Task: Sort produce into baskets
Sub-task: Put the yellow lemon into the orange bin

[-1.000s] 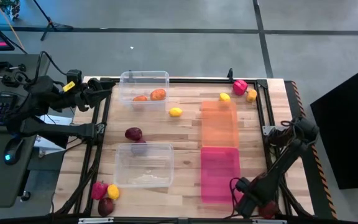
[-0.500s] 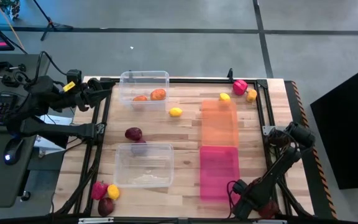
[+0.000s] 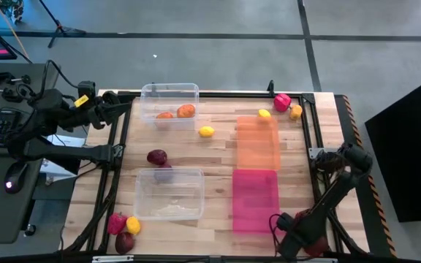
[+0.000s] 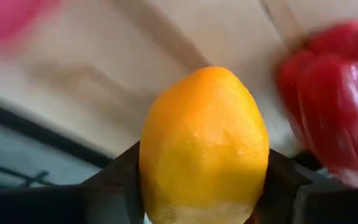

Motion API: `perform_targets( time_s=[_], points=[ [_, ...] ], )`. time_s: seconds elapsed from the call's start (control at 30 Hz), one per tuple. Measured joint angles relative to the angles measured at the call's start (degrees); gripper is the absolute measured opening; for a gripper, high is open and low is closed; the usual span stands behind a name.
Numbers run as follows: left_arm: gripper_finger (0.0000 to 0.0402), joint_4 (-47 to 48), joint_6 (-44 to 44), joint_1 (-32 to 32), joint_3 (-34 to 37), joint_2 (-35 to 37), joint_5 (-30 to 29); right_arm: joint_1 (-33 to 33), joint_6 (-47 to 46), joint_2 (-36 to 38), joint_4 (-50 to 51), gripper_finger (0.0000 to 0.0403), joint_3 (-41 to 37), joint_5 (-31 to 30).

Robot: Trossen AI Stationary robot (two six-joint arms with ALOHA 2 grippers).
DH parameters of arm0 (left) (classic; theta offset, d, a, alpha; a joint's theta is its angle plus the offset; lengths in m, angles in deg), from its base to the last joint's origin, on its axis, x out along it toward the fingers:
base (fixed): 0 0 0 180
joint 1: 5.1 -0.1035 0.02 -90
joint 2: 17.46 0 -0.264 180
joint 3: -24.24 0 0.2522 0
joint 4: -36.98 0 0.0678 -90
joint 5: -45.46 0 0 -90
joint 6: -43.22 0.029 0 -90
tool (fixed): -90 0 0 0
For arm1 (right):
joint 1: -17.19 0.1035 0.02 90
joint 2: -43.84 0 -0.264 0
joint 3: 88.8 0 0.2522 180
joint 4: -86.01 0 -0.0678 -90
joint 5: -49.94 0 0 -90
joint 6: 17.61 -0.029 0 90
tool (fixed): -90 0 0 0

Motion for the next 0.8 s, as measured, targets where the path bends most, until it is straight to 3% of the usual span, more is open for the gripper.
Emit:
perform_targets(
  time_s=[0.13, 0.2, 0.4, 0.57, 0.7, 0.8],
  points=[
    [0.0397, -0.01, 0.67, 0.0, 0.0, 0.02, 0.0, 1.73, -0.02, 5.71, 0.95, 0.0188, 0.08, 0.48],
    [0.0397, 0.0, 1.42, 0.02, 0.0, 0.02, -0.03, 1.9, 0.45, 9.65, 1.1, 0.019, 0.45, -2.07],
    [0.0397, 0.0, 1.42, 0.01, 0.0, 0.0, -1.35, -5.26, 9.0, 22.02, 0.58, 0.0196, 3.05, -26.53],
    [0.0397, 0.02, 1.46, 0.0, 0.0, 0.0, -2.52, -18.27, 27.71, 26.65, 0.49, 0.0195, 3.2, -38.81],
    [0.0397, 0.04, 2.34, 0.01, 0.0, 0.0, -3.85, -30.41, 49.79, 25.39, -3.98, 0.0195, 3.2, -40.8],
    [0.0397, 0.07, 5.09, 0.02, 0.0, 0.0, -7.41, -40.05, 65.08, 22.23, -15.1, 0.0195, 3.18, -40.82]
  ],
)
